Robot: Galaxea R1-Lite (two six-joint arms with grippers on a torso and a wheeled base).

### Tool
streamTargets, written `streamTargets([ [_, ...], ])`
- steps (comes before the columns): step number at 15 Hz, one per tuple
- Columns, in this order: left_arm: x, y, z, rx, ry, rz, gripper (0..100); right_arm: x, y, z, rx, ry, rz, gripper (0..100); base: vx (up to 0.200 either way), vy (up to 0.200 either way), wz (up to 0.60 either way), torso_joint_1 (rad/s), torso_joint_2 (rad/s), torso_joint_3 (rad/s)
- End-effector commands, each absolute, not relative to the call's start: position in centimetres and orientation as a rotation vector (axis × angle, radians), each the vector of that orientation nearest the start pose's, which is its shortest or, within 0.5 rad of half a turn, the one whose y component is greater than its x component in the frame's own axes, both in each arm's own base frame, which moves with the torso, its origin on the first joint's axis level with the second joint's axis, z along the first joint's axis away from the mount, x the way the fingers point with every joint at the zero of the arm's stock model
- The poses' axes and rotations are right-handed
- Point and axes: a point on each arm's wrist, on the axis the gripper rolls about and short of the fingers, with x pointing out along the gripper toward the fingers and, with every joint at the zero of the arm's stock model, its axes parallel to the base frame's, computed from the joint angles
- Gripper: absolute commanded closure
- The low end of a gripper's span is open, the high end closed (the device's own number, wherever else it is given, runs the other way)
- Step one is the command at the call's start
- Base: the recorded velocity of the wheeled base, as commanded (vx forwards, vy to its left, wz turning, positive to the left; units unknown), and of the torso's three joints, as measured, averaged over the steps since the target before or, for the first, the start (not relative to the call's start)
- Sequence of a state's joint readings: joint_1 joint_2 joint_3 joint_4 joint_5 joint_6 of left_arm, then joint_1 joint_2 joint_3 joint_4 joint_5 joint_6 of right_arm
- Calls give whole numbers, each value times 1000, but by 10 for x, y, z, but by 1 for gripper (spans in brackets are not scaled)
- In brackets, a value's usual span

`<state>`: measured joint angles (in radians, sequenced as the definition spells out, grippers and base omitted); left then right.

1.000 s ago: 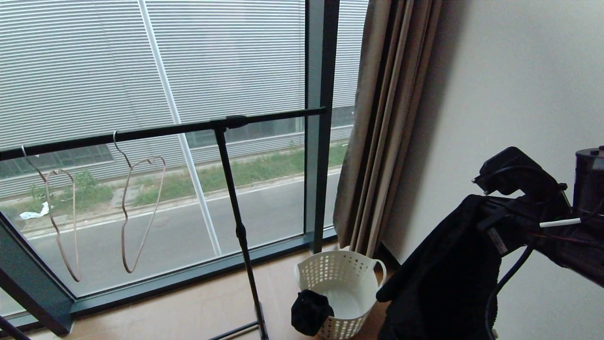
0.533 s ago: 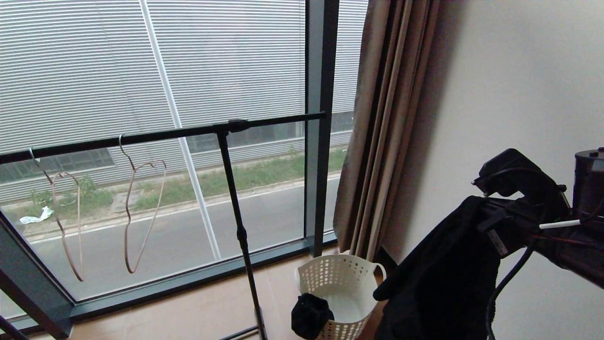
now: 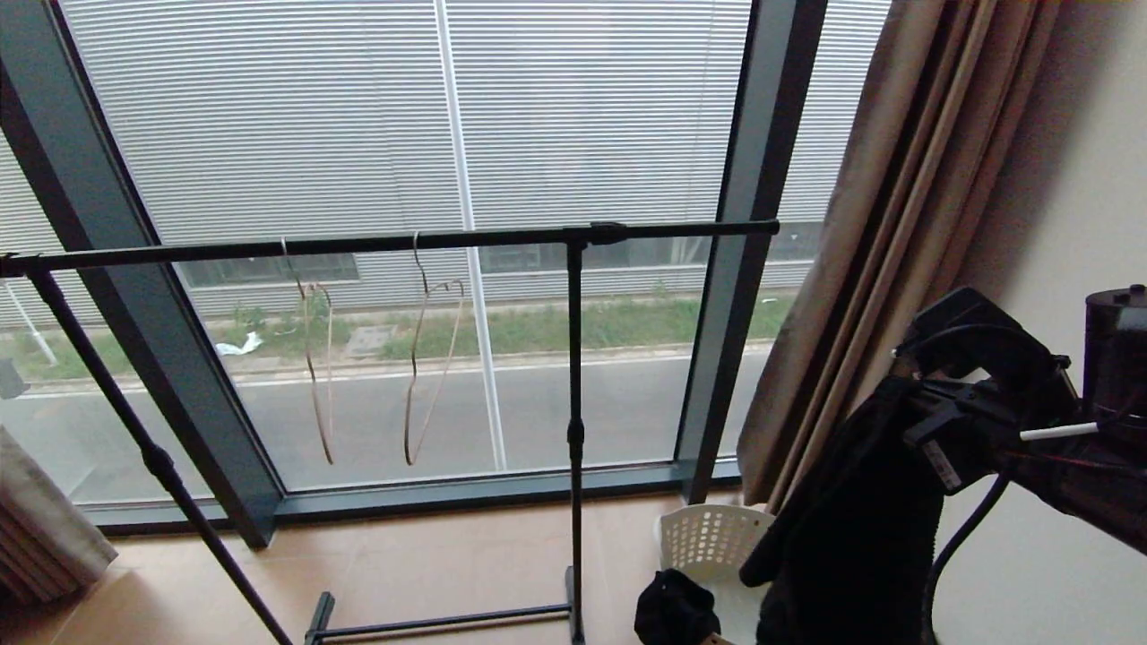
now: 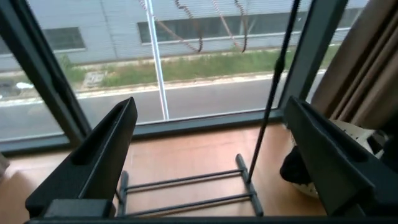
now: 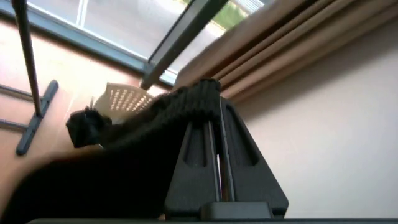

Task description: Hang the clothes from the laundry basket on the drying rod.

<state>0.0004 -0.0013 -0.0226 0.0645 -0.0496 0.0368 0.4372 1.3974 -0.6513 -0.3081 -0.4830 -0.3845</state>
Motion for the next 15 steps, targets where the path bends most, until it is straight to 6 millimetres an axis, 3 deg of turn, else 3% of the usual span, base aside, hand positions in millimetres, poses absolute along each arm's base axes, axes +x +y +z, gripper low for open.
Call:
streamTargets([
  [1, -25, -1, 75, 36, 40, -50, 0, 203, 83, 190, -573, 397, 31, 100, 0, 200, 0, 12, 7, 2],
  [15, -25, -1, 75, 36, 41, -48, 0, 202, 83, 190, -575, 397, 29, 100, 0, 200, 0, 4, 3, 2],
])
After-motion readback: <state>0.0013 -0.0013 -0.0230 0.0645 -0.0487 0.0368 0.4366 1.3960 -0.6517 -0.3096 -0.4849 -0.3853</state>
